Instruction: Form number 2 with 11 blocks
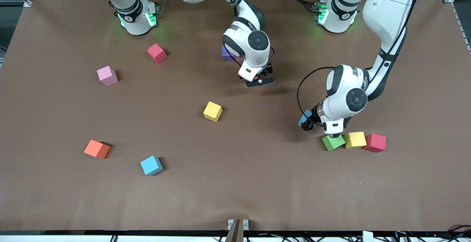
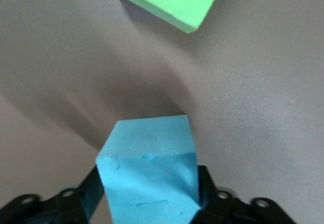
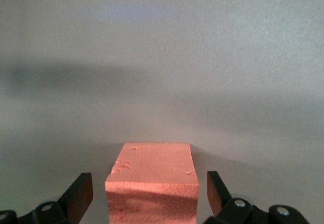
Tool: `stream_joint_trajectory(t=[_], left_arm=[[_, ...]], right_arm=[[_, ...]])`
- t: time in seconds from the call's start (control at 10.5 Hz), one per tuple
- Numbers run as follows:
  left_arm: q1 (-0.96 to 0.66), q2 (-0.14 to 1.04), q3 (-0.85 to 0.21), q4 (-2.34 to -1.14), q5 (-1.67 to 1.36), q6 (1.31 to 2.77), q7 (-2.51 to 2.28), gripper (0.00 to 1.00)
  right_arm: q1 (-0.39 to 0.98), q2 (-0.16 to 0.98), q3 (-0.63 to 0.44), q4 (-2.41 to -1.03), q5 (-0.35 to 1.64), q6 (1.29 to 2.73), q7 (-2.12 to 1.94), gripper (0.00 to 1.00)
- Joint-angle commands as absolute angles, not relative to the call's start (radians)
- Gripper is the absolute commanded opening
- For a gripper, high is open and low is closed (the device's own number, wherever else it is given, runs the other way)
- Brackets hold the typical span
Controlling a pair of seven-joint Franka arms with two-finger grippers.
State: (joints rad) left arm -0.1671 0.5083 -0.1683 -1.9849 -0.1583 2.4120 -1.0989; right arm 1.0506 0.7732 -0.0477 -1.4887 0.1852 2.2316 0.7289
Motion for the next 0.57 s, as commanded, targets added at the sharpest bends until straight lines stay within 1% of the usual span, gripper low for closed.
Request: stream_joint_trajectory(t=[0.0, 0.1, 0.29, 0.48], left_arm=[[-0.175, 0.514, -0.175, -1.959, -0.167, 2.416, -1.089, 0.28], [-0.173, 0.512, -0.175, -1.951, -0.166, 2.415, -1.089, 0.23], [-0.176, 0.496, -0.181, -1.925, -0.17, 2.408, -1.111, 0.22], [-0.172, 0.476, -0.218, -1.924, -0.183, 2.405, -1.165, 0.22]], right_arm=[[1.033, 0.721, -0.061, -1.486, 0.178, 2.221, 0.741, 1.0], [1.014, 0.701, -0.064, -1.488, 0.179, 2.221, 0.742, 1.0], [0.954, 0.675, -0.069, -1.491, 0.181, 2.206, 0.765, 1.0], [0.913, 0.676, -0.122, -1.497, 0.181, 2.143, 0.872, 1.0]])
